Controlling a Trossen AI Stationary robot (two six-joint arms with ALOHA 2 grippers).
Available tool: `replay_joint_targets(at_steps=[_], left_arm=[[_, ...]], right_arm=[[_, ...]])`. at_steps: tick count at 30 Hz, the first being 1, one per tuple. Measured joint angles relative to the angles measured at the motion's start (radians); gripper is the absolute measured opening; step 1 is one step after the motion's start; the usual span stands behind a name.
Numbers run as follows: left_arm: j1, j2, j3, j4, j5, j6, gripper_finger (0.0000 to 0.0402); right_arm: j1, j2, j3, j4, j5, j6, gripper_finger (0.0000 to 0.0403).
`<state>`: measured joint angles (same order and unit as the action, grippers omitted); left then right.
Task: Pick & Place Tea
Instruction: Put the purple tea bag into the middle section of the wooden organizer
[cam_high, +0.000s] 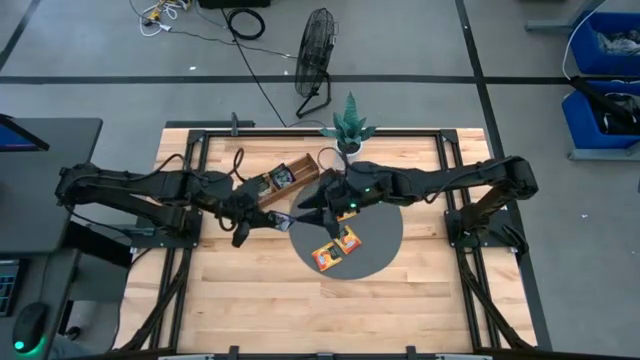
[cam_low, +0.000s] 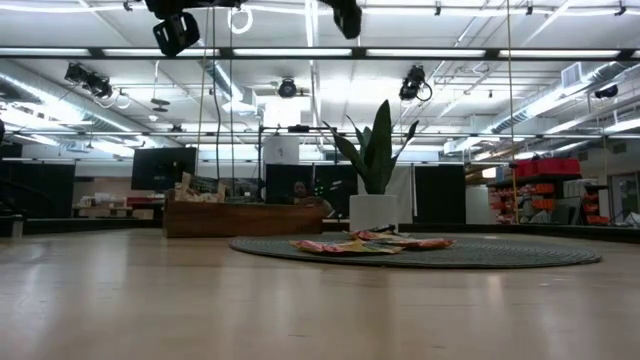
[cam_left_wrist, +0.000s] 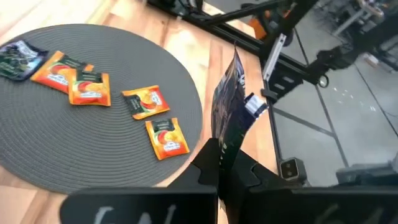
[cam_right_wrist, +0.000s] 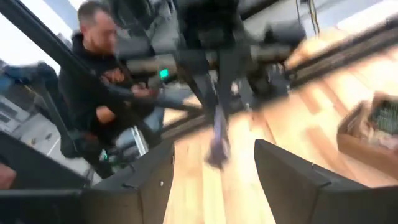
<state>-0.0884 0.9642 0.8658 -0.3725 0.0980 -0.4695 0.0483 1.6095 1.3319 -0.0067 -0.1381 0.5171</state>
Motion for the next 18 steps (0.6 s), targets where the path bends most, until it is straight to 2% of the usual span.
replay_joint_targets(at_steps=[18], left_arm=[[0.020, 0.004, 0.000, 0.020, 0.005, 0.067, 0.0002]], right_arm=[[0.000, 0.065, -0.001, 0.100, -0.124, 0.098, 0.0210]])
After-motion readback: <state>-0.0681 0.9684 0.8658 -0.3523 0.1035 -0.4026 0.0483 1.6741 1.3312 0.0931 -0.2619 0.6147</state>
